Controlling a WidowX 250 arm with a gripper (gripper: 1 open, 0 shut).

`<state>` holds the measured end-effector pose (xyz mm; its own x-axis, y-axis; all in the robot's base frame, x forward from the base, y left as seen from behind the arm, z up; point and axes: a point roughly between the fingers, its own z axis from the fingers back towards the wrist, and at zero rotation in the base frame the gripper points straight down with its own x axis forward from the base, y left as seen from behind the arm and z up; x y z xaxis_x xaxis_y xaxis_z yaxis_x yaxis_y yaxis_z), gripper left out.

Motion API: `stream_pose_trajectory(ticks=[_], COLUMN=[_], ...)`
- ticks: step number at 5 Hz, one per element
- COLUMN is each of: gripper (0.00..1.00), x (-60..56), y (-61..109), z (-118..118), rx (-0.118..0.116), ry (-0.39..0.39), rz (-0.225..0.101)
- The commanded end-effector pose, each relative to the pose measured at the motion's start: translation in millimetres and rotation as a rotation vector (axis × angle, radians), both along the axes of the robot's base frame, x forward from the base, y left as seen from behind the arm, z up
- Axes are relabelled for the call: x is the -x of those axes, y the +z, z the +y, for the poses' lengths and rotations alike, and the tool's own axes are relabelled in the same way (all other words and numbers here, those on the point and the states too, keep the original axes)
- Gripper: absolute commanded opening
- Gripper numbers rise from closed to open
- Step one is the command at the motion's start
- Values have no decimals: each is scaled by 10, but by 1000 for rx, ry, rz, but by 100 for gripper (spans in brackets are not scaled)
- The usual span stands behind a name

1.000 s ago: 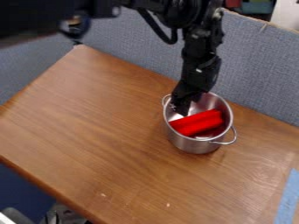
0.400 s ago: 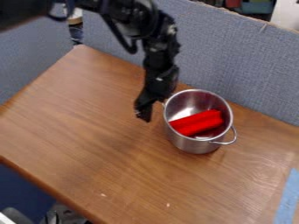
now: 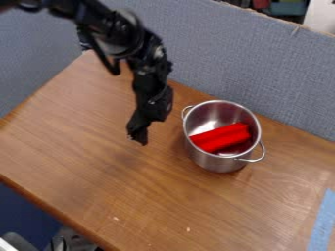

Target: Put the red object in the metal pot

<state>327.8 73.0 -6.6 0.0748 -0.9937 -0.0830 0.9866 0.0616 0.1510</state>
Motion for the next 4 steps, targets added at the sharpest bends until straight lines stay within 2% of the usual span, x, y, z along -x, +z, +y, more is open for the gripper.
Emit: stream_pose_trajectory(ticks=[1,2,3,4], gripper=[100,100,100,0], x=[-37,-142,-254,-258], y=[92,412,894,1030], z=[189,36,-237,-56], rx=[-21,-39,-94,-98], ry=[7,-44,-200,-236], rz=[-86,-87,-84,-103])
